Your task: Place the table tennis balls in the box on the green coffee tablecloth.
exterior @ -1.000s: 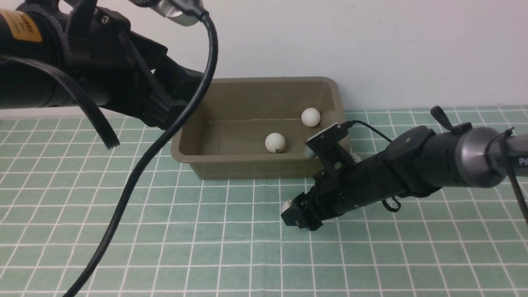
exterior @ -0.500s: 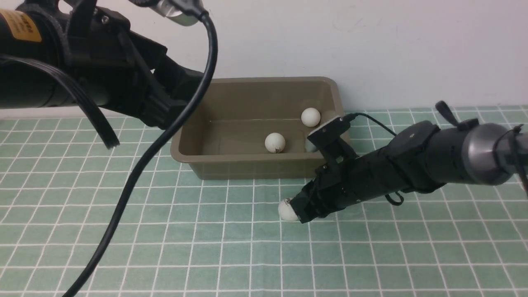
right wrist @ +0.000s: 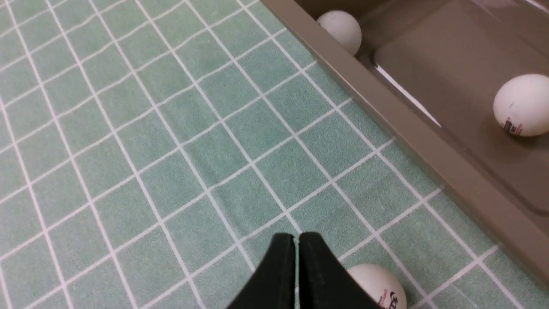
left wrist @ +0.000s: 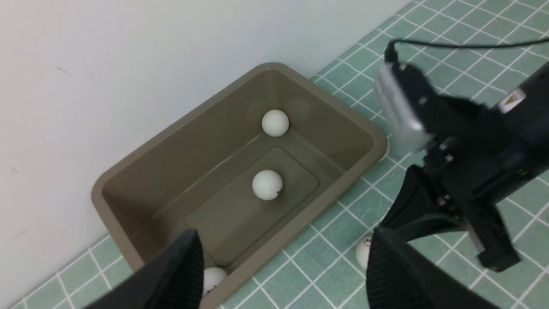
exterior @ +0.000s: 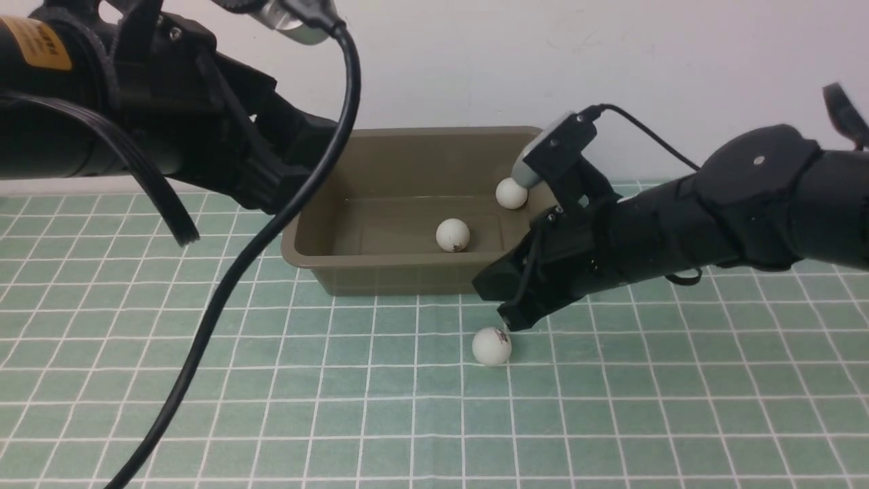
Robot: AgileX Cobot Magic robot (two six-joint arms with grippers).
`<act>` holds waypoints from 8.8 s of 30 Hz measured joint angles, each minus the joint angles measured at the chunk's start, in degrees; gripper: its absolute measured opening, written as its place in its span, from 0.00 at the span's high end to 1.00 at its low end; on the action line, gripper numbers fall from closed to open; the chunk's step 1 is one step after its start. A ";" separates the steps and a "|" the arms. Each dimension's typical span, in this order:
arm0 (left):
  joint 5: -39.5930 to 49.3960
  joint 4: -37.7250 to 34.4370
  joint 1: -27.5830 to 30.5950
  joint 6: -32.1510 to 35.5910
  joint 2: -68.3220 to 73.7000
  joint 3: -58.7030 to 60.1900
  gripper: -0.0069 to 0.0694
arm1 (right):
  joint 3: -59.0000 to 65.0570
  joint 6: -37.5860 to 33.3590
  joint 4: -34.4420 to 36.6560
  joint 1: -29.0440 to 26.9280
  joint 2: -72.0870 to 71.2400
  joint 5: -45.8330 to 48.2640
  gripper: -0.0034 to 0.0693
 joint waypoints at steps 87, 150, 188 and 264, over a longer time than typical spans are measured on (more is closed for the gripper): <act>2.13 1.47 0.00 -0.62 0.00 0.00 0.31 | -33.06 20.49 -11.56 -4.33 16.66 5.08 0.51; 2.15 1.47 0.00 -0.83 4.05 0.00 0.31 | -20.94 1.46 -20.30 -25.15 6.02 23.67 0.25; 2.15 1.49 0.00 -0.83 4.59 0.00 0.31 | -15.62 -45.77 9.03 -21.34 26.70 7.67 0.26; 0.68 1.34 0.00 -0.83 4.59 0.00 0.31 | -17.93 -27.26 38.59 -21.50 -23.62 -18.50 0.44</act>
